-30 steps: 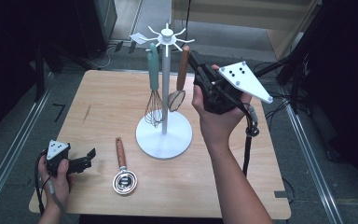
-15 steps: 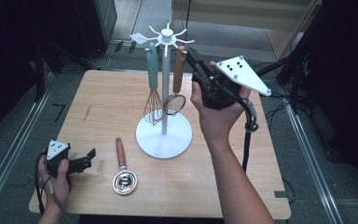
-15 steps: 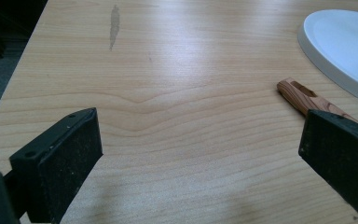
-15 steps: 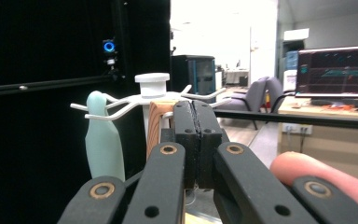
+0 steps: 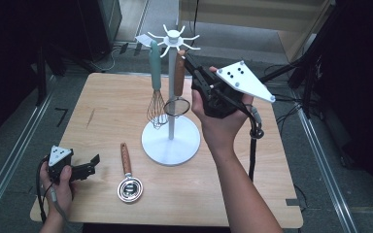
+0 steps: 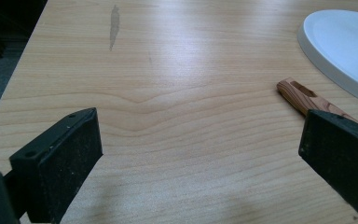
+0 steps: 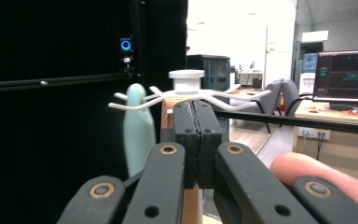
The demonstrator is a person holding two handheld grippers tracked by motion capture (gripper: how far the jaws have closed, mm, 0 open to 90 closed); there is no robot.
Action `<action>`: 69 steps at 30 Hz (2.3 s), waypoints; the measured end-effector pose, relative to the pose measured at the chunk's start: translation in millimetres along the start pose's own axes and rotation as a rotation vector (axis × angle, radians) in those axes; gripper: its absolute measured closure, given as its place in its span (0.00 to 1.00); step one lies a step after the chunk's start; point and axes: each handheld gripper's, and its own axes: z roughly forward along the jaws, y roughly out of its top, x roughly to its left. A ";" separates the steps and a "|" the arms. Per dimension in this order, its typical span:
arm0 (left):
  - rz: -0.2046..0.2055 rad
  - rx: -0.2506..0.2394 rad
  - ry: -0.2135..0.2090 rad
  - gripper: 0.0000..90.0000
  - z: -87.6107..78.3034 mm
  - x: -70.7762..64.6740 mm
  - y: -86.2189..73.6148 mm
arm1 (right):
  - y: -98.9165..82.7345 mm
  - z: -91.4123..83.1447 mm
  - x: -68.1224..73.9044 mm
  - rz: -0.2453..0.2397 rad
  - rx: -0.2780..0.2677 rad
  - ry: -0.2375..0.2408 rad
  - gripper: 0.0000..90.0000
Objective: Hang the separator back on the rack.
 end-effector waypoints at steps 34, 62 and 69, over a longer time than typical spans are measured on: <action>0.025 -0.003 -0.025 0.00 -4.3 -3.9 0.0 | -17.3 5.9 15.0 -0.039 0.038 0.060 0.94; 0.052 0.069 -0.176 0.39 -6.4 -38.2 -3.8 | -94.8 -40.9 -30.0 -0.042 0.170 -0.038 0.53; 0.088 0.171 -0.238 0.71 -2.1 -50.4 -8.5 | -118.0 -61.6 -46.4 -0.037 0.208 -0.073 0.51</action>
